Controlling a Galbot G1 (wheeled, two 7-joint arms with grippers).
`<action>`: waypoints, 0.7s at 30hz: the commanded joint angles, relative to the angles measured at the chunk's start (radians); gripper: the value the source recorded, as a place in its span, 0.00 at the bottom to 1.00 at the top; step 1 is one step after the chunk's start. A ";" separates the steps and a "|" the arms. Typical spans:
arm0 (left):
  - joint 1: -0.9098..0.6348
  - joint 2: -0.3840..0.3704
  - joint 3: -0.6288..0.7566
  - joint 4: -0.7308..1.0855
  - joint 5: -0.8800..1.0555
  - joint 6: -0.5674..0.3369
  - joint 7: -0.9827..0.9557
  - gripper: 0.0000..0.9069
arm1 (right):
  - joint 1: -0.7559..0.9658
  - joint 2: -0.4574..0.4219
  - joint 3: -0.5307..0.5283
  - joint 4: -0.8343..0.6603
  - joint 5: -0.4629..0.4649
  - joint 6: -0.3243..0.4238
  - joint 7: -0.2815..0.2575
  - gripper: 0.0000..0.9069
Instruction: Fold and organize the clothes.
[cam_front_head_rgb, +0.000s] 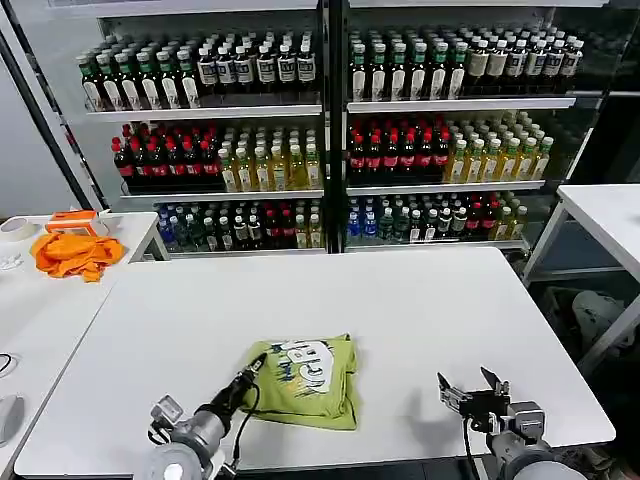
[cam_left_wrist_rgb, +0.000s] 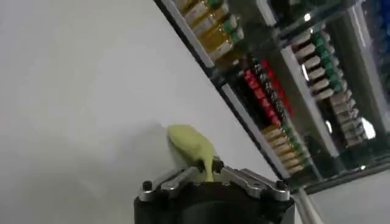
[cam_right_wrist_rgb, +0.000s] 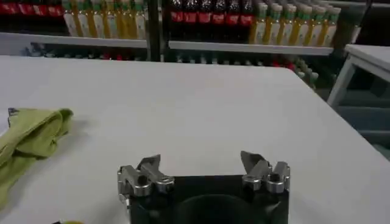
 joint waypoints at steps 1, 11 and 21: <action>0.022 0.024 -0.201 -0.054 -0.193 0.002 -0.003 0.02 | 0.006 0.000 0.003 0.000 0.006 0.000 -0.002 1.00; 0.025 0.346 -0.552 -0.138 -0.049 0.027 0.021 0.02 | 0.023 0.003 0.001 -0.014 0.015 0.006 -0.004 1.00; 0.023 0.220 -0.033 -0.121 0.745 -0.051 0.127 0.02 | 0.001 0.012 0.015 -0.012 0.009 0.011 -0.005 1.00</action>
